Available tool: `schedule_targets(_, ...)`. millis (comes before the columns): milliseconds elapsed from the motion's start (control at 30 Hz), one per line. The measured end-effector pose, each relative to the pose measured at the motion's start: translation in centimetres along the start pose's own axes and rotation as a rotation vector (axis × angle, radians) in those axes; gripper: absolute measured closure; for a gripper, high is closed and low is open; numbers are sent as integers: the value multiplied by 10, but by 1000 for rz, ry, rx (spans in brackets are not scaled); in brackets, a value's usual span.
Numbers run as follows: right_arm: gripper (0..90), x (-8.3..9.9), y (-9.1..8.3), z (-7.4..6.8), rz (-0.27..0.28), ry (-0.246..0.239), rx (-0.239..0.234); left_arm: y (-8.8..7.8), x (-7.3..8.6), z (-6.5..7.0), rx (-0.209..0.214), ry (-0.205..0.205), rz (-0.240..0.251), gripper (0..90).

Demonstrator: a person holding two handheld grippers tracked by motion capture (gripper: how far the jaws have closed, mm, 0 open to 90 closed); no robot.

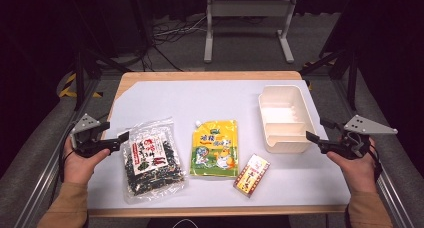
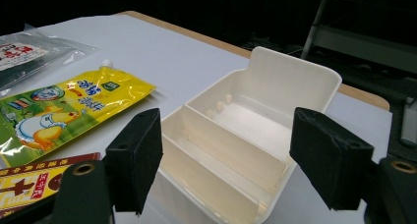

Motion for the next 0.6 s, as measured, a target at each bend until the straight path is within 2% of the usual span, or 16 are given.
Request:
schedule_targets(33,278,0,0,-1,0,-4,1,0,-2,-1,4,-26,12,162)
schedule_targets(67,277,0,0,-2,-4,-10,3,0,-3,-1,7,-32,17,164)
schedule_targets(233,256,1,0,-3,-13,-19,16,1,-4,-2,22,-37,25,162)
schedule_targets(267,255,2,0,-3,-13,-19,16,3,-3,-1,31,-27,18,162)
schedule_targets(367,254,2,0,-4,-15,-18,11,6,-2,-1,28,-33,7,175)
schedule_targets(500,253,1,0,-10,-19,-22,-1,13,3,-6,19,-103,-36,172)
schedule_targets(600,252,0,0,-17,-24,-33,-9,19,5,-7,23,-122,-52,163)
Point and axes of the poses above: each handheld gripper's, and its own axes: y roughly forward along the jaws, x roughly out of its underside, z roughly to its right, the point moved 10 cm from there along y, roughly forward along the jaws, and after that the axes turned 9 degrees about x, right-handed, at the moved point
